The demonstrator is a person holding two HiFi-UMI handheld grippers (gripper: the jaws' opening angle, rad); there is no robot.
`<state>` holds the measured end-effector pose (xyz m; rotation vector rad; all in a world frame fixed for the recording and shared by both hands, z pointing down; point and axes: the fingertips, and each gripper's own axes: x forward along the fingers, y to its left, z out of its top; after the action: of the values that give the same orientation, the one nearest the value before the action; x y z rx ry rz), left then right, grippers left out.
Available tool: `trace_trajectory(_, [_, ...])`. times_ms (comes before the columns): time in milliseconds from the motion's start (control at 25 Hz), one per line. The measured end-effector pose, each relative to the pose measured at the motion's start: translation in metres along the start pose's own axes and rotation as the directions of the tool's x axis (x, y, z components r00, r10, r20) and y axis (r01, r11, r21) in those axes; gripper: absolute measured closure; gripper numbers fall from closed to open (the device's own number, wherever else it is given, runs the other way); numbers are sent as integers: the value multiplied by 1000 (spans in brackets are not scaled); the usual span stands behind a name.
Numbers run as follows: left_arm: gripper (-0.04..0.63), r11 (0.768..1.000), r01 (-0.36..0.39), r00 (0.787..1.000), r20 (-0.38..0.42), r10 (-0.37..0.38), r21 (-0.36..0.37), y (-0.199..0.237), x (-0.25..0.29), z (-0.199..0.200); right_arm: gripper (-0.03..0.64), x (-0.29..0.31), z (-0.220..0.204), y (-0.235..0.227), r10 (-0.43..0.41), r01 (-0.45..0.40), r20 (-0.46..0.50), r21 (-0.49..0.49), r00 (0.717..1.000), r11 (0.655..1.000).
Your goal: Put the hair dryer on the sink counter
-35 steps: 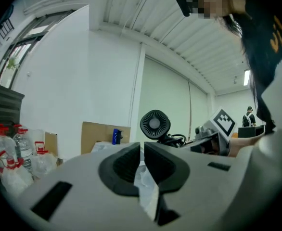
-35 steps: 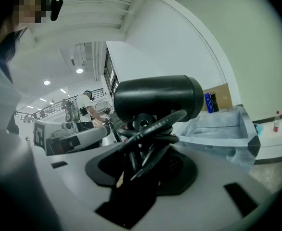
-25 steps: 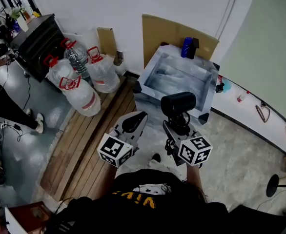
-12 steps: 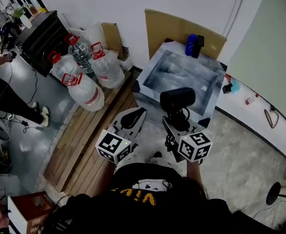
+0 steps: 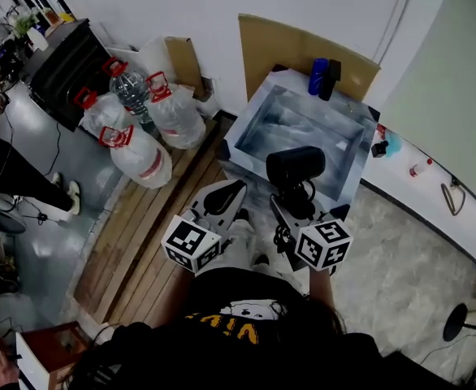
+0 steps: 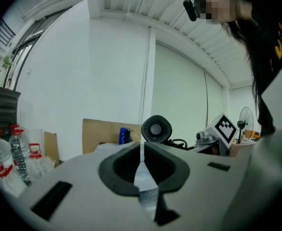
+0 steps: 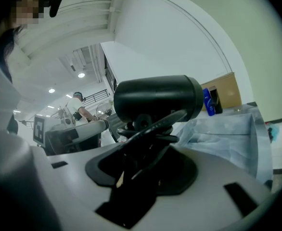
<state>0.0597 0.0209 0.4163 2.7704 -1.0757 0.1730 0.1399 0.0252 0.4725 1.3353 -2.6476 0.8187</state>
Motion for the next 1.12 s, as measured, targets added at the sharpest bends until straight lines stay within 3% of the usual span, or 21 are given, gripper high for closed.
trace_trajectory(120, [566,1000,7,999,36,-7,1,18,17,8,448,15,7,-11,-13,13,-5,-6,1000,1000])
trace_trajectory(680, [566,987,152,987,37,-154,52,129,105,36,448,142,70,-77,-117,116,-52,-33,992,993])
trace_trajectory(1120, [566,971,233,972,33,-234,45,198,137,41,448,241,98,-165,-236,225,-158,-83,959,971])
